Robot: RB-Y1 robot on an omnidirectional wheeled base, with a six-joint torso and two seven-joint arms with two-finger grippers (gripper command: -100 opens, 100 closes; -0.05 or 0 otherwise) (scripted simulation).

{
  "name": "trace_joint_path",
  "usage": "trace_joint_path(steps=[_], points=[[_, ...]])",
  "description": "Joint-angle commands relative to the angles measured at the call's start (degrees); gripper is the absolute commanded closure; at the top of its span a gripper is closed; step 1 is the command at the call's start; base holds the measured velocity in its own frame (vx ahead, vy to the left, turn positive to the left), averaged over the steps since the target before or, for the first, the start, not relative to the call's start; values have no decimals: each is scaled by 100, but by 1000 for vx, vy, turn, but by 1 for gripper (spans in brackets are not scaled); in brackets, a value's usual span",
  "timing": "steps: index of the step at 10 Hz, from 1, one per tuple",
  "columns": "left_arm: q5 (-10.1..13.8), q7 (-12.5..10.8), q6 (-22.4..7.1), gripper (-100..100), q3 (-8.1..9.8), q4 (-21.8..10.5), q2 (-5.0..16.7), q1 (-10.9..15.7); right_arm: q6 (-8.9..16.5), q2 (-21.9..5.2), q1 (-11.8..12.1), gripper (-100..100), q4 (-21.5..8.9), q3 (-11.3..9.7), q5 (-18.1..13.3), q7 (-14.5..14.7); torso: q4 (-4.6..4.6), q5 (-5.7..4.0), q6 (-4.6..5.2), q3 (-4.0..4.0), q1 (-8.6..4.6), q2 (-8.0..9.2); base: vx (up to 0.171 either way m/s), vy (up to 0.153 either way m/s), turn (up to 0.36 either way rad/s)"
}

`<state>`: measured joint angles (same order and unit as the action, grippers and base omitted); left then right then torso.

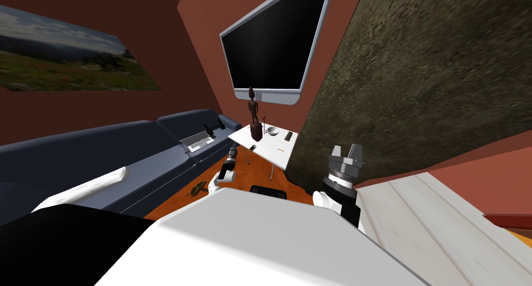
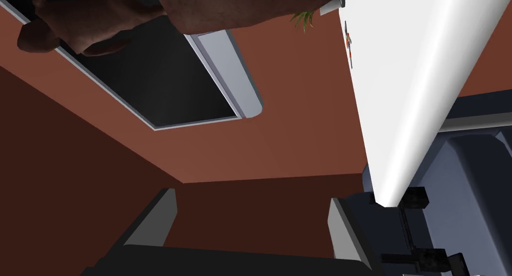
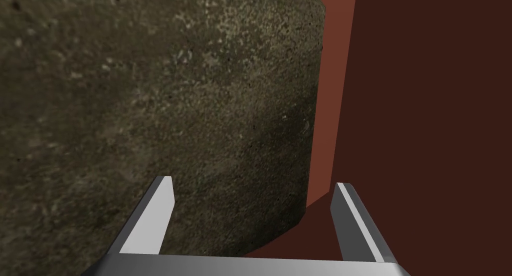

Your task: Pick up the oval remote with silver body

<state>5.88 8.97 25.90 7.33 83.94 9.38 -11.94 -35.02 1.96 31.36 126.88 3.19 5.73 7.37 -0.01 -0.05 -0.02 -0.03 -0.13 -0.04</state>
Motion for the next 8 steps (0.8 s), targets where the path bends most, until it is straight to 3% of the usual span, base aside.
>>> trace_joint_path(steps=[1,5,6,8], points=[[6,-3,-11,-100,47,-240,-32,98,0,0,0,0,0,0,0,0,0,0,0,0,0,0,10,-37,-27],[11,-2,14,-100,137,-780,-179,279,0,0,0,0,0,0,0,0,0,1,0,1,2,1,15,-34,-26],[11,-2,14,-100,137,-786,-179,279,0,0,0,0,0,0,0,0,0,0,0,0,0,0,12,-27,-15],[14,-2,27,-100,188,-1090,-359,380,0,0,0,0,0,0,0,0,0,1,0,1,3,2,13,-30,-26]])
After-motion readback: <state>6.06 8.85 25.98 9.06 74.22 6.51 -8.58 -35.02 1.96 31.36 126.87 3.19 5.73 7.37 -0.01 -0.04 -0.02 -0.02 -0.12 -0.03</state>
